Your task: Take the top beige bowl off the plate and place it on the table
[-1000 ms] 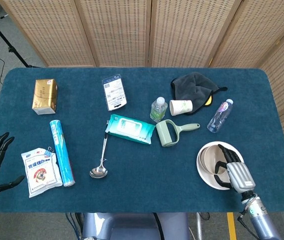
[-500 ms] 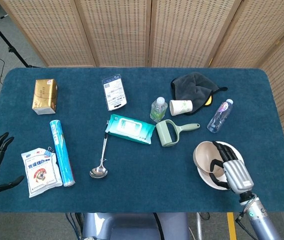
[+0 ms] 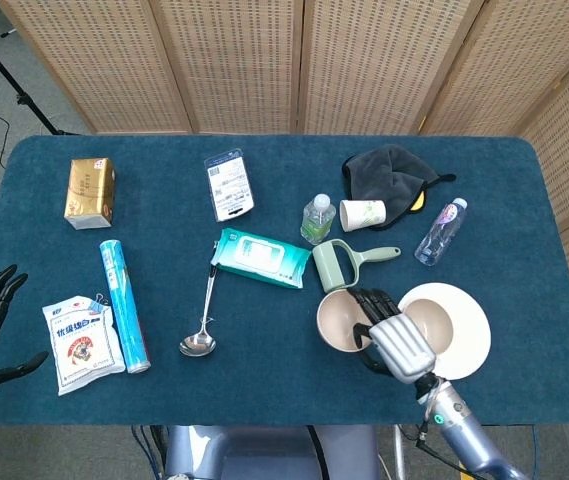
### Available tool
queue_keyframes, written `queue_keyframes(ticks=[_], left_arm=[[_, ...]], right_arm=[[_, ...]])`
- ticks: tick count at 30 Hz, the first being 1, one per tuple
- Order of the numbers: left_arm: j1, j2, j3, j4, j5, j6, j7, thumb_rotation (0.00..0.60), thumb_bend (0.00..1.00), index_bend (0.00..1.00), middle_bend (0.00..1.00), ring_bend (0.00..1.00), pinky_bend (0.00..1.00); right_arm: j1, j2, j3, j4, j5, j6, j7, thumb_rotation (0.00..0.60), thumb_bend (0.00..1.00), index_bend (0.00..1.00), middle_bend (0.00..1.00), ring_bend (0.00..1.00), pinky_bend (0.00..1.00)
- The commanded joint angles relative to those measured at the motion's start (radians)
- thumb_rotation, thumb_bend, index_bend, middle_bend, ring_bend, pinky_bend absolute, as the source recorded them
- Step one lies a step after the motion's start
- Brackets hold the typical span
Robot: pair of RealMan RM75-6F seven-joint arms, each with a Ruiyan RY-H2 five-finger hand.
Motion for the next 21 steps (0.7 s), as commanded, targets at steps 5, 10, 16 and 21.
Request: queue_keyframes(ticks=[5, 10, 16, 21], left_arm=[[0.000, 0.003, 0.000, 0.001, -0.002, -0.001, -0.007, 0.600, 0.12, 0.00, 0.00, 0.00, 0.00], [0.001, 0.006, -0.002, 0.002, -0.004, 0.002, -0.014, 0.600, 0.12, 0.00, 0.00, 0.00, 0.00], [-0.001, 0.007, -0.004, 0.002, -0.008, -0.004, -0.016, 0.600, 0.12, 0.00, 0.00, 0.00, 0.00], [-0.001, 0.007, -0.003, 0.001, -0.007, -0.004, -0.014, 0.600, 0.12, 0.00, 0.00, 0.00, 0.00]], right_arm=[[0.037, -0.146, -0.018, 0.084, 0.078, -0.054, -0.116, 0.600, 0.57, 0.65, 0.03, 0.00, 0.06], [0.034, -0.174, -0.032, 0.122, 0.073, -0.041, -0.119, 0.600, 0.41, 0.52, 0.02, 0.00, 0.06], [0.029, -0.157, -0.041, 0.098, 0.091, -0.038, -0.131, 0.600, 0.00, 0.19, 0.00, 0.00, 0.03], [0.021, -0.103, -0.046, 0.016, 0.060, 0.001, -0.142, 0.600, 0.00, 0.18, 0.00, 0.00, 0.03]])
